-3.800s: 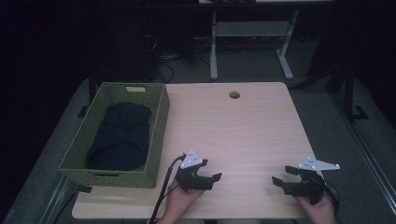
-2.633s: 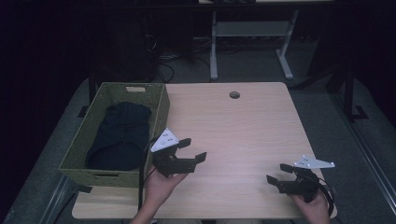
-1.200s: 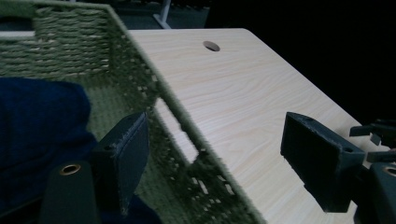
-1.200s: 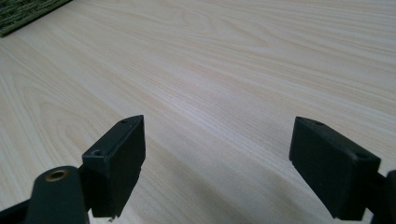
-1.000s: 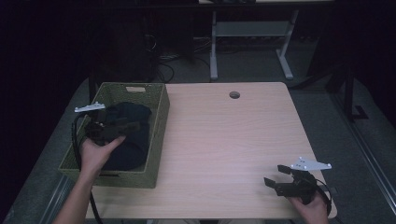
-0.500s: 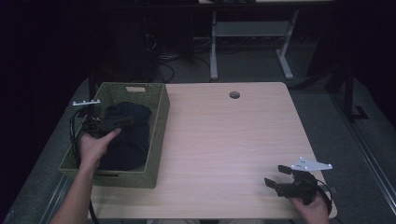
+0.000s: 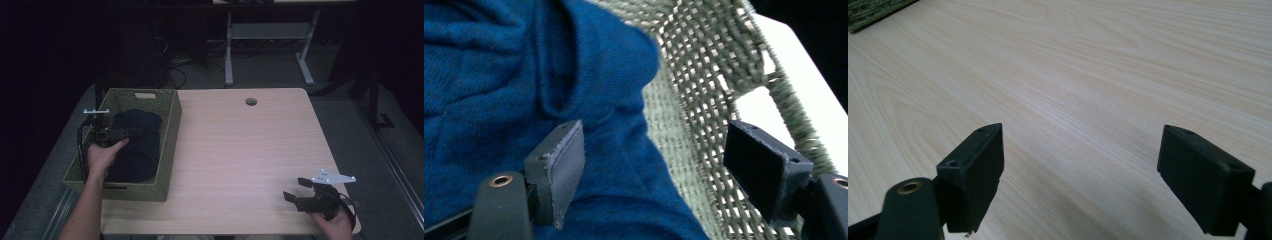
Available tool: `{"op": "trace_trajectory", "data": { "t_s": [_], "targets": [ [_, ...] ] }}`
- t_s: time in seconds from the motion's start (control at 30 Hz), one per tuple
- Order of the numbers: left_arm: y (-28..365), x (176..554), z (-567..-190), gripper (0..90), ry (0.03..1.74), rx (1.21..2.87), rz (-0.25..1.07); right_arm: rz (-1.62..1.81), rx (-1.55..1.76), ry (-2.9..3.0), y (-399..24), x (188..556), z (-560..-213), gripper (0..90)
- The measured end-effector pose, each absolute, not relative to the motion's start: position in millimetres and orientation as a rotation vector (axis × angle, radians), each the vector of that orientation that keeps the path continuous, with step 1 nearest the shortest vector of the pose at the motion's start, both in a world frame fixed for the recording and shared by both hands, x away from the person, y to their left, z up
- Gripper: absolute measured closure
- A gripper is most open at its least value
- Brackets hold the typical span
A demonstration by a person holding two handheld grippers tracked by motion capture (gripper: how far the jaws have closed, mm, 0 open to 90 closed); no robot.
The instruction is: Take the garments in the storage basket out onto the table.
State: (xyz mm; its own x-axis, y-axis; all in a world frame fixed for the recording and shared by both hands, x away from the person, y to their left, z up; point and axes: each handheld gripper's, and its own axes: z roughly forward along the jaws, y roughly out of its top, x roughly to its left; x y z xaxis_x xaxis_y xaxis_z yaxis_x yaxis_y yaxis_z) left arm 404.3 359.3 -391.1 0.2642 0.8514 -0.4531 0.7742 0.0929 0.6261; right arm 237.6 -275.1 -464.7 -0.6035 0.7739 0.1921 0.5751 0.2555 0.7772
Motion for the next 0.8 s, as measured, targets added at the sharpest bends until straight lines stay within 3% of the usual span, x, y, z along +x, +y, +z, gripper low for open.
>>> {"op": "trace_trajectory", "data": {
  "t_s": [0.8],
  "targets": [
    [371.3,418.5,-416.7,26.5,1.767,1.73,0.038,1.258,1.23,2.33,-273.6,236.5,-464.8,18.6]
  ]
}}
